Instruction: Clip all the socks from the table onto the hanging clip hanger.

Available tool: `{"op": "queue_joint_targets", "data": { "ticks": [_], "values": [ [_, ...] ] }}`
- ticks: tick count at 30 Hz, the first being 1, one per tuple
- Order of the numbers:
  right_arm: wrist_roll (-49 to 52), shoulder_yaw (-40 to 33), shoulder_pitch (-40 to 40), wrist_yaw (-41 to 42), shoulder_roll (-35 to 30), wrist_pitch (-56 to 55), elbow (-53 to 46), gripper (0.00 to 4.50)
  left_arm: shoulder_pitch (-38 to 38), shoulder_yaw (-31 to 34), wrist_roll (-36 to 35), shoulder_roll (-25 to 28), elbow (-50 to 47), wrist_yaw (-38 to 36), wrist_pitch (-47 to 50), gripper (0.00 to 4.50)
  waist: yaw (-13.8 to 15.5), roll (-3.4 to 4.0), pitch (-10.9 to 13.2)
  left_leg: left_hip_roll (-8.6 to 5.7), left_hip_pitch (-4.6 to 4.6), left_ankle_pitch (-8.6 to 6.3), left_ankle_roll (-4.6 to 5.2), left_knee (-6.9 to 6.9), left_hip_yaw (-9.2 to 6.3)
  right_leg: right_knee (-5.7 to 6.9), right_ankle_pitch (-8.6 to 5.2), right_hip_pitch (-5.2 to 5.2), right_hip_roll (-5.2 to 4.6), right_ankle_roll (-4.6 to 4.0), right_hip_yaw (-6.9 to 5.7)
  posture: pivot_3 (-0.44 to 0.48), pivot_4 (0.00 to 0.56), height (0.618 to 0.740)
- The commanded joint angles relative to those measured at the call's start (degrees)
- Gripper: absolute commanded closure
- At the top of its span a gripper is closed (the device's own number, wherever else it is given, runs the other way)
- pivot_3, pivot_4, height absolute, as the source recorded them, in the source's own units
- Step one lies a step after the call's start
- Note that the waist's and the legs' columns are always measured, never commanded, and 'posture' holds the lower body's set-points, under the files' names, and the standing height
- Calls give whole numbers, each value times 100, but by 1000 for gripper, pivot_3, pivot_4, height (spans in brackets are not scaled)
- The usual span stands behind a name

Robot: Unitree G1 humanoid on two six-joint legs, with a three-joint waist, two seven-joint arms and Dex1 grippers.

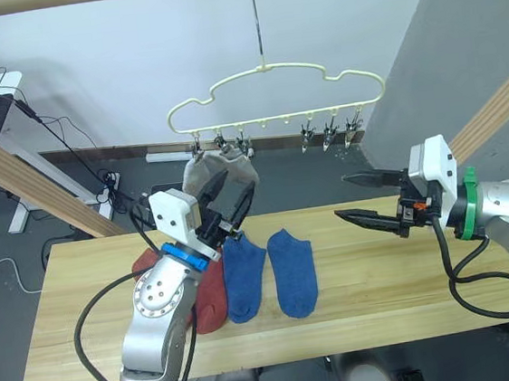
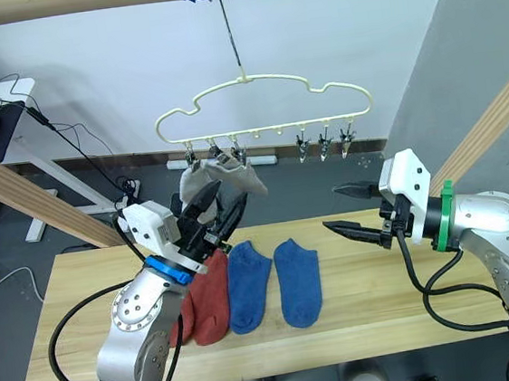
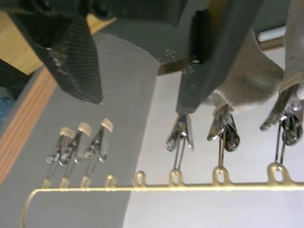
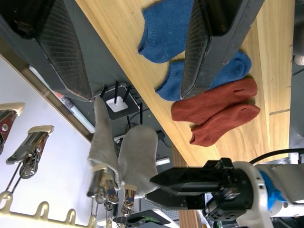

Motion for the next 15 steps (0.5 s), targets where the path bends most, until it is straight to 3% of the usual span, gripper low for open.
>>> {"op": "queue_joint_targets", "data": {
  "ticks": [1, 15],
  "values": [
    [159, -88, -87, -27, -108, 10, -191, 1422, -151, -149, 333, -160, 29, 314, -60, 2741, -3, 0, 0, -1, -1, 0, 0, 0, 0, -1, 0, 0, 0, 0, 0, -260, 312, 740],
    [411, -61, -324, -158, -187, 204, -235, 1422, -738, -182, 696, -612, 1236, 504, -899, 2741, -19, 0, 0, -1, 0, -1, 1, 1, -2, 0, 0, 2, 0, 1, -4, -295, 305, 740]
  ]
}}
